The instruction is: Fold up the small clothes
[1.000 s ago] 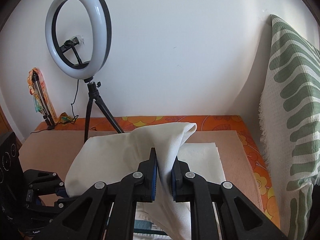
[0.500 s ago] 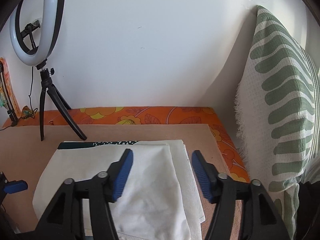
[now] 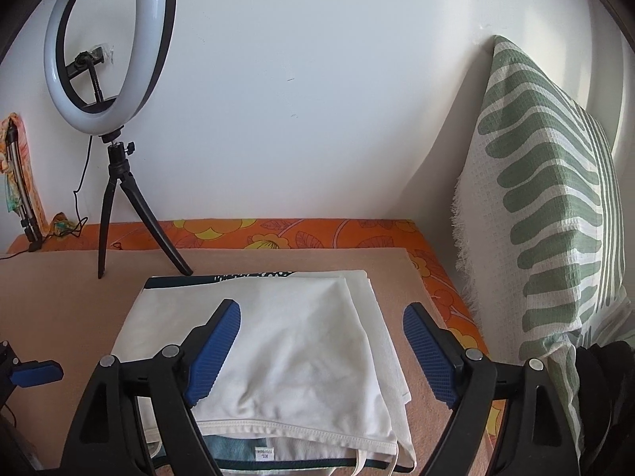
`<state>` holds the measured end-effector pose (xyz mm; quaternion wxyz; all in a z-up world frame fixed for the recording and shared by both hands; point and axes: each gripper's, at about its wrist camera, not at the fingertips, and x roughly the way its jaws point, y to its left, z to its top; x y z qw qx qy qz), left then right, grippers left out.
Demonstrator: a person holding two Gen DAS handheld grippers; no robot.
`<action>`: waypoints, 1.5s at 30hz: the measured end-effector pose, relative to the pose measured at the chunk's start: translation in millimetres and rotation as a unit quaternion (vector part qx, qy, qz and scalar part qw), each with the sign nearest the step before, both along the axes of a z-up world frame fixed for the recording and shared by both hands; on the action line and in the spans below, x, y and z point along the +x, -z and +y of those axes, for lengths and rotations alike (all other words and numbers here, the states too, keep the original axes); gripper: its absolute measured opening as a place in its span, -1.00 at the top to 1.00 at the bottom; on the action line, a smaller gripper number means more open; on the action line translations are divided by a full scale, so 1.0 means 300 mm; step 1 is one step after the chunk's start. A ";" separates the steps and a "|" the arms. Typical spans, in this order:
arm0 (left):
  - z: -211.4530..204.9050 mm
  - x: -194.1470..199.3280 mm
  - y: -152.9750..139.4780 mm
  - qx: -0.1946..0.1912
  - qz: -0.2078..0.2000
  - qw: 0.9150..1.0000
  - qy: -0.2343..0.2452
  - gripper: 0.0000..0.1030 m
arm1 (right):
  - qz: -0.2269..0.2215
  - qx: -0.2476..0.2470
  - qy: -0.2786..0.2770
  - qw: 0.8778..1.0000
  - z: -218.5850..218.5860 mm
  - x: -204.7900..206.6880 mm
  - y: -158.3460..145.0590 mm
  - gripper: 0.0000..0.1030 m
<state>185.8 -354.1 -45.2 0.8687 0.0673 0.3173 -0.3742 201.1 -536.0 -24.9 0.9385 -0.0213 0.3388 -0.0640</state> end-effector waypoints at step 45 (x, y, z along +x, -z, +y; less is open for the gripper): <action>0.685 -0.486 -0.179 0.011 -0.085 0.993 -0.079 -0.98 | -0.054 0.001 0.014 0.998 0.646 -0.735 -0.169 -0.99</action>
